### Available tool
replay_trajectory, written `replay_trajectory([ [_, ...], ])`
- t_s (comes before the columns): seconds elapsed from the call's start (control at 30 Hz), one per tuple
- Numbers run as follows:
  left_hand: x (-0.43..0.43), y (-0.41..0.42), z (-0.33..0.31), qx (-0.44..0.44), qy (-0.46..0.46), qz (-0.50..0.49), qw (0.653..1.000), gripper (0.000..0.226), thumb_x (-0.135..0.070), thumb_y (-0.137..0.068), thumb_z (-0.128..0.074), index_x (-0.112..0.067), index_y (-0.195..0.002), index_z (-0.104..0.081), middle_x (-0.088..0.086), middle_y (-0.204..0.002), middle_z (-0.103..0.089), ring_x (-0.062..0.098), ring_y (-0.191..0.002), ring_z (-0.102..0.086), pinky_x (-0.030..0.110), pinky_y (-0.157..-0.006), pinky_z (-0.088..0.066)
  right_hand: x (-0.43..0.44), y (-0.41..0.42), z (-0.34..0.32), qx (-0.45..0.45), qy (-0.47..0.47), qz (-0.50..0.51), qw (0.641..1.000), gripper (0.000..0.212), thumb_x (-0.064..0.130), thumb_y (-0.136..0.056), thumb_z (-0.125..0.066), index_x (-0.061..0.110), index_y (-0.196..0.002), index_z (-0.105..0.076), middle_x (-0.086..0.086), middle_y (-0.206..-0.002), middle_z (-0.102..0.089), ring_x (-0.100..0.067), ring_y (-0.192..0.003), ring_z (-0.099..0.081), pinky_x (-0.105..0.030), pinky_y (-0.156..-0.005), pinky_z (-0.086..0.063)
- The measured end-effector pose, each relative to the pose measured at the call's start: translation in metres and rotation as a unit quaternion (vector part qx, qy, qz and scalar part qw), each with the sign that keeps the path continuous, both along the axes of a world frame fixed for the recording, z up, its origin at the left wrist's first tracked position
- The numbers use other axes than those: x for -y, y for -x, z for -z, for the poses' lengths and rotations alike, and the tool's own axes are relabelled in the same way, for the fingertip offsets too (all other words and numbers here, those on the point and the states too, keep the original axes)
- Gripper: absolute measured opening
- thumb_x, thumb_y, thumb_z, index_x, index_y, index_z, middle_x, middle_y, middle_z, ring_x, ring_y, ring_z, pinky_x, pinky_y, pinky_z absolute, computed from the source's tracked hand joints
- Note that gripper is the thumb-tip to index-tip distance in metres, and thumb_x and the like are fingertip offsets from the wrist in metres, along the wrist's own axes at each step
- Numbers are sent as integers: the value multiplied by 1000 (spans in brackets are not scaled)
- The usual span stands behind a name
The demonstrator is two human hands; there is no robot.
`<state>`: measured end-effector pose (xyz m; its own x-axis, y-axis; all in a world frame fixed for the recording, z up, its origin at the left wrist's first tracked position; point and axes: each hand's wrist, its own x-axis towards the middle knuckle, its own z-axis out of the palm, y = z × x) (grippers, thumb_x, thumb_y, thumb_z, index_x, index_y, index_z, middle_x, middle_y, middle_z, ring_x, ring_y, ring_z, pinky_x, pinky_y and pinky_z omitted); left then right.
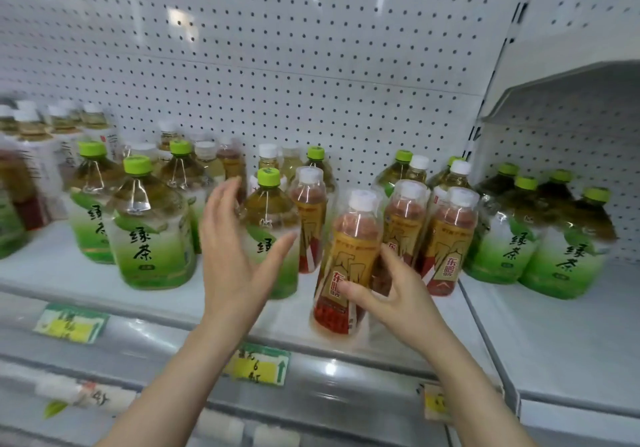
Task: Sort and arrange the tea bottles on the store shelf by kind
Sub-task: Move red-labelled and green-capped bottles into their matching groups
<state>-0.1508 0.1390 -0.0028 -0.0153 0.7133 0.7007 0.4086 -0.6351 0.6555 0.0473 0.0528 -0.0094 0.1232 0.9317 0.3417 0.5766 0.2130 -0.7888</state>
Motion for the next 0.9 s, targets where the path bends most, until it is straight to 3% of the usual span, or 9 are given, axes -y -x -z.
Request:
replay_trajectory([
  [0.1,-33,28,5,-6,196,84,977,108,-54,-70,-76,-28,-155,-13,-5,-160,-24,14,-145,-25,41,-117,-25,-3,-1,-5,-26,-7,37,999,49,46,-77,-74,51,-117,-46,43,-108,-60,21,-105,-54,-2,-80,-45],
  [0.17,-50,35,11,-40,235,151,959,106,-44,-70,-82,-31,-154,-18,-9,-156,-31,10,-141,-30,36,-115,-28,-5,1,-6,-49,-16,55,997,50,46,-74,-75,49,-116,-48,34,-109,-63,21,-104,-56,0,-79,-44],
  [0.27,-63,34,11,-38,243,164,955,109,-42,-61,-89,-30,-150,-27,-10,-150,-40,9,-136,-37,39,-114,-32,-7,5,-7,-80,-21,74,994,52,46,-70,-76,44,-117,-52,25,-112,-66,16,-103,-60,-4,-77,-48],
  [0.4,-56,33,11,35,222,137,965,97,-34,-53,-93,-27,-135,-42,-7,-133,-54,12,-123,-50,41,-110,-39,-11,14,-4,-120,-32,86,989,60,40,-64,-81,40,-117,-55,23,-110,-69,7,-102,-65,-10,-76,-53],
  [0.57,-32,68,-11,145,198,90,965,99,-50,-47,-88,-28,-133,-46,-10,-127,-58,14,-117,-56,42,-103,-46,-28,31,-11,-163,-39,68,984,69,42,-56,-80,36,-120,-54,15,-112,-68,6,-99,-66,-19,-80,-55],
  [0.7,-15,121,-17,186,178,52,965,98,-57,-42,-84,-31,-131,-51,-8,-118,-67,14,-107,-66,37,-90,-56,-47,58,-18,-198,-42,19,979,63,38,-68,-84,34,-123,-54,13,-110,-71,-1,-100,-68,-24,-80,-56],
  [0.83,1,173,0,233,198,52,951,71,-47,-42,-84,-34,-108,-61,-11,-97,-75,9,-88,-72,28,-73,-60,-60,108,-14,-236,-36,-16,971,55,29,-70,-84,30,-118,-56,15,-100,-74,-5,-93,-71,-26,-74,-59],
  [0.9,1,201,9,233,214,51,947,73,-45,-43,-85,-33,-110,-62,-9,-99,-75,12,-91,-72,34,-75,-60,-65,135,-11,-228,-44,-2,973,54,27,-71,-82,29,-118,-54,14,-100,-74,-4,-94,-70,-27,-79,-58],
])
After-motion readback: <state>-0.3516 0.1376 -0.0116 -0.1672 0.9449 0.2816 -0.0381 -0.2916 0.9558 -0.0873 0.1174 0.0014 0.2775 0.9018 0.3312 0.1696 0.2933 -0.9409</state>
